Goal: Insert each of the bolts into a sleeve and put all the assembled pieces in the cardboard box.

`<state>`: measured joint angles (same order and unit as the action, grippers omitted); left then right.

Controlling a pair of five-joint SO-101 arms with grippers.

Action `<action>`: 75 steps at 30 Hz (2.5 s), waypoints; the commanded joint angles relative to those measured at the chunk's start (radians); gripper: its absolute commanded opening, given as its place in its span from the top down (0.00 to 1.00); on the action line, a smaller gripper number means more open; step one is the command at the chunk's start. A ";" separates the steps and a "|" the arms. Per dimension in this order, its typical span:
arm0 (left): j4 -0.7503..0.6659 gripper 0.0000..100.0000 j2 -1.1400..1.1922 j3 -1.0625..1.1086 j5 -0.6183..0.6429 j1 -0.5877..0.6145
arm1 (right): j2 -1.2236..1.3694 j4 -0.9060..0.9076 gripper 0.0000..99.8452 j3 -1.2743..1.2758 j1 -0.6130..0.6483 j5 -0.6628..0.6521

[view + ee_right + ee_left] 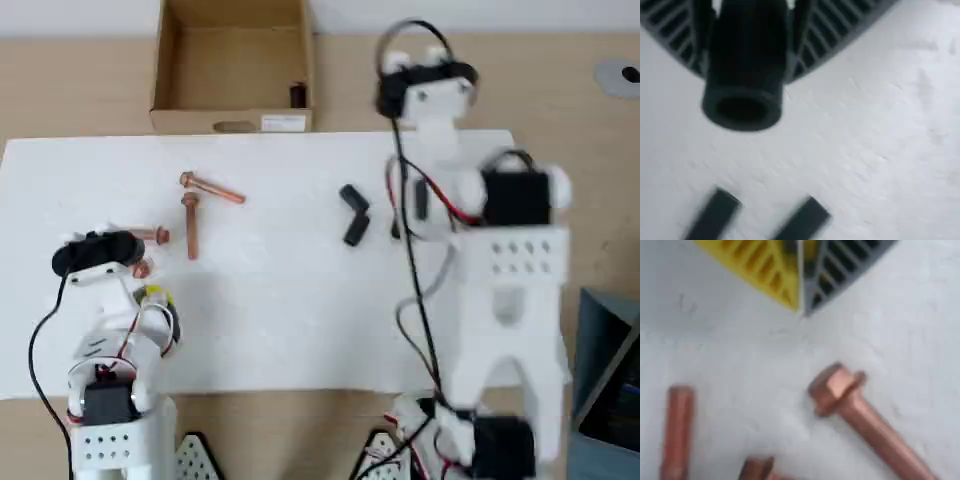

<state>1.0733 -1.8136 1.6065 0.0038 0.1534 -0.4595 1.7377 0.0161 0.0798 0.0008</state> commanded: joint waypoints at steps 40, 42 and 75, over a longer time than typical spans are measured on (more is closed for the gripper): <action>0.338 1.00 1.613 -1.438 -0.072 -0.158 | -1.099 -0.339 0.99 0.926 -0.162 0.115; 0.341 1.00 1.696 -1.502 -0.061 -0.158 | -1.099 -0.338 0.99 0.926 -0.162 0.115; 0.379 0.88 2.397 -2.045 -0.103 -0.084 | -1.099 -0.339 0.99 0.946 -0.160 0.114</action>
<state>1.4477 0.5907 -0.3713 -0.0944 0.0767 -1.5566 1.4231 0.9613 -0.0706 0.1112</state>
